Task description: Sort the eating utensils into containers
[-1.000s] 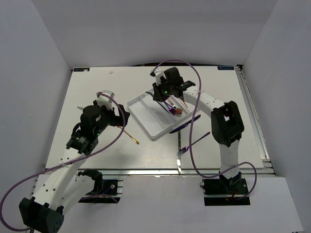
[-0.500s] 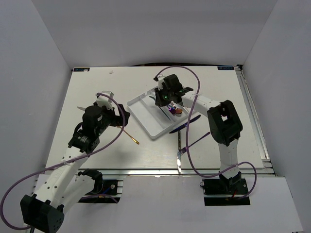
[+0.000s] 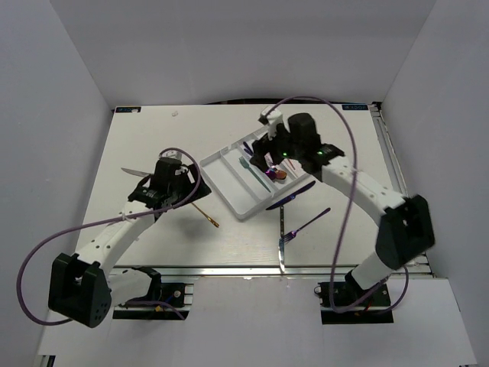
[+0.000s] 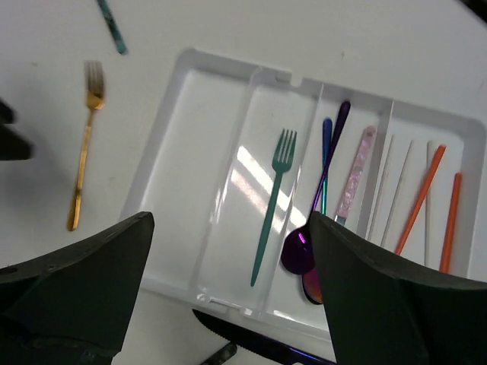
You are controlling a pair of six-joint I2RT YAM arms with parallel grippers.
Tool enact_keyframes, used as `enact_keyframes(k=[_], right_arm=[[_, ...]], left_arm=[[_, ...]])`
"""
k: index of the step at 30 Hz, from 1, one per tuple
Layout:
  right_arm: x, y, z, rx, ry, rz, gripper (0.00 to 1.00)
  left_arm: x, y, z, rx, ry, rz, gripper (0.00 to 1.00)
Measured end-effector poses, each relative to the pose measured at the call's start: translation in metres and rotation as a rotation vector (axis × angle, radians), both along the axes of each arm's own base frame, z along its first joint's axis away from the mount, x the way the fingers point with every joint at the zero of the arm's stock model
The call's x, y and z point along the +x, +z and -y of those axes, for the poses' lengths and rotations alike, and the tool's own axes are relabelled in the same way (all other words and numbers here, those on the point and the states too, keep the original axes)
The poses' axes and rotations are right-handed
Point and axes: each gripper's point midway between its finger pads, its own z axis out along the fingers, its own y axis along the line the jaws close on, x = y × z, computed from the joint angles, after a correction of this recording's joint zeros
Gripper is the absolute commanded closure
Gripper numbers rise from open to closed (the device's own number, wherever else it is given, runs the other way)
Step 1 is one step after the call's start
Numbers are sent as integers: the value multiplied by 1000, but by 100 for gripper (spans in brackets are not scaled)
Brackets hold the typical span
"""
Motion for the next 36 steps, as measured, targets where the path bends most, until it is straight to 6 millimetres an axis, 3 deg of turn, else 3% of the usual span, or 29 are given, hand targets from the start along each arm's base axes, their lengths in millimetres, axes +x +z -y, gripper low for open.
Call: enact_keyframes(k=[3,5,8,12,17,26,29,33,36], right_arm=[[-25,50,19,96,94,129,11],[-37,72,35,147,154,186,10],[-44,89,55,193,207,224,11],[-60,86,71,229,250,230,11],[-77,87,72,255,303,230,11],[-83,90,68,273,346,237,10],[-84,90,68,271,352,242,11],[-83,90,68,268,354,247,11],[-83,90,68,268,355,248,11]], left_arm=[[0,-9,2,-34,88,-113,13],[5,-16,2,-36,139,-177,13],[12,-33,3,-24,209,-270,15],[9,-59,-4,31,281,-375,16],[17,-78,-17,118,355,-431,17],[27,-113,-34,215,418,-517,24],[34,-114,-35,218,424,-513,27],[37,-115,-37,223,425,-515,38],[37,-115,-37,223,424,-515,52]])
